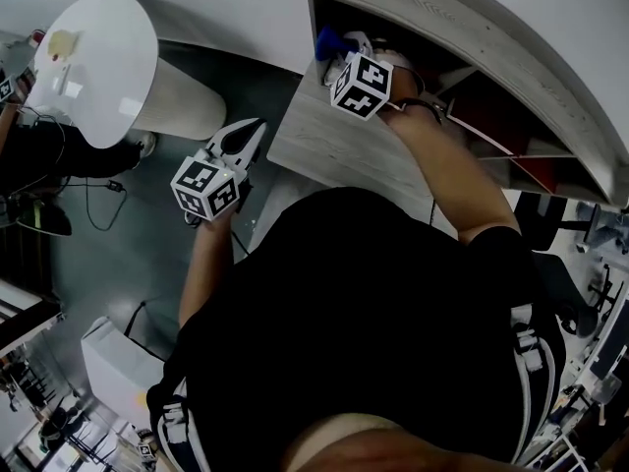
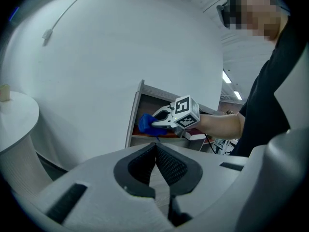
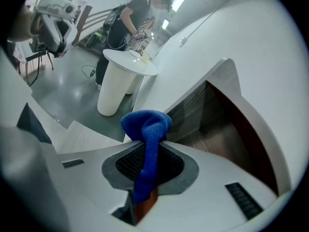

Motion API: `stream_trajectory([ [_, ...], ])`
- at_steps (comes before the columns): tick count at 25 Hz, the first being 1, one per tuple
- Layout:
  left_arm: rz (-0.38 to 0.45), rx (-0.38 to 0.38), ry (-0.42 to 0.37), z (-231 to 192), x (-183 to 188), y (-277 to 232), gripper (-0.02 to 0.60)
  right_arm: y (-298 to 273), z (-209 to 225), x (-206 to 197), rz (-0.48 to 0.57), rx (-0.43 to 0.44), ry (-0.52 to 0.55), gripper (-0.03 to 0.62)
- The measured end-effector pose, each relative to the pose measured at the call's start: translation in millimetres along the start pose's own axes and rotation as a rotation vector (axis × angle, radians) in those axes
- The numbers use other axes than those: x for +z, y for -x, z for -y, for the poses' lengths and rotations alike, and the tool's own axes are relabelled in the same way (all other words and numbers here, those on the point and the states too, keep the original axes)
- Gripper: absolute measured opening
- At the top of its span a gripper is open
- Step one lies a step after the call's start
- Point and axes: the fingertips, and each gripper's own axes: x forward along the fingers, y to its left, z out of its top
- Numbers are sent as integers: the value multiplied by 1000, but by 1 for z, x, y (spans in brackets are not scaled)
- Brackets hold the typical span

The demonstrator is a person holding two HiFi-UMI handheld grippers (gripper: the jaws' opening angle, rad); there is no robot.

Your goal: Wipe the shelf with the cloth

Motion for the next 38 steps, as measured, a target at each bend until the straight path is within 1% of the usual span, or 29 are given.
stream_trajectory([
  [6,-1,-26,-17,13,5,-13,17,35,-7,5,102,15,-42,66],
  [10,-7,-36,-25,18,7,-19,17,54,-6,0,140,18,-76,65],
  [20,-16,-42,-35,29,10,-33,17,84,-7,-34,170,44,-210,66],
  [25,-17,-46,-44,37,13,-40,17,92,-11,-51,173,59,-241,66],
  [29,-15,-44,-47,42,15,-42,17,102,-14,-57,184,73,-283,66],
  [33,-27,-42,-42,46,10,-47,17,113,-19,-57,212,95,-317,66],
  [38,-30,-54,-43,55,8,-51,17,122,-21,-64,226,92,-347,66],
])
